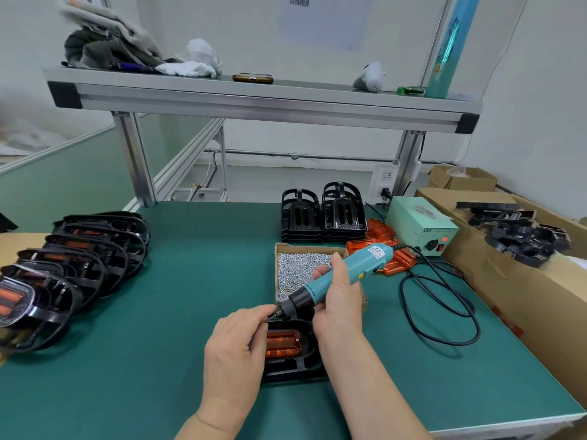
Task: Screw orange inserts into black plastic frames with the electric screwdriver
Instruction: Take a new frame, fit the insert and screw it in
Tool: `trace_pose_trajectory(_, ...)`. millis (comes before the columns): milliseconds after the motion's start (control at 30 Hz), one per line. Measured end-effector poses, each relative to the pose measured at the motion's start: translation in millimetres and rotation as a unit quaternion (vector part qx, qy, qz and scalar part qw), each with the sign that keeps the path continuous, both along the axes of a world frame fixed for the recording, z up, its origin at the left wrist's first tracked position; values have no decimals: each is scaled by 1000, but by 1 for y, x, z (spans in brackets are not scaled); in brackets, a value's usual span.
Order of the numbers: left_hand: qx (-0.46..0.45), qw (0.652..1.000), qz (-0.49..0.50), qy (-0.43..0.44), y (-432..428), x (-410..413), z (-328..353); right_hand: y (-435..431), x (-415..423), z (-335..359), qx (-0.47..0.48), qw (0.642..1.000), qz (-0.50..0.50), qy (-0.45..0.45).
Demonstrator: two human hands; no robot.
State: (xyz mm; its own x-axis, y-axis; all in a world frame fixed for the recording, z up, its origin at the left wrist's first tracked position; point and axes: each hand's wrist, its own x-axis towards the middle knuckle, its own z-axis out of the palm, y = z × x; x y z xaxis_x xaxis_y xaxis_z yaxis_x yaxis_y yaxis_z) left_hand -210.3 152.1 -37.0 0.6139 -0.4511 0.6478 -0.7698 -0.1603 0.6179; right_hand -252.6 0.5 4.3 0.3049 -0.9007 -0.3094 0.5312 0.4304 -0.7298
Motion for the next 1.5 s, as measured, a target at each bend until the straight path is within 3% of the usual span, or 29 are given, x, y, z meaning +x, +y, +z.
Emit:
trace_pose_trajectory(1033, 44, 998, -35, 37, 6, 8, -8, 8, 6, 7, -36, 999, 11, 23)
trace_pose_trajectory(1233, 132, 983, -51, 117, 16, 20, -13, 7, 9, 7, -44, 998, 12, 32)
trace_pose_trajectory(1500, 243, 954, -136, 107, 19, 32, -18, 4, 14, 9, -61, 998, 0, 33)
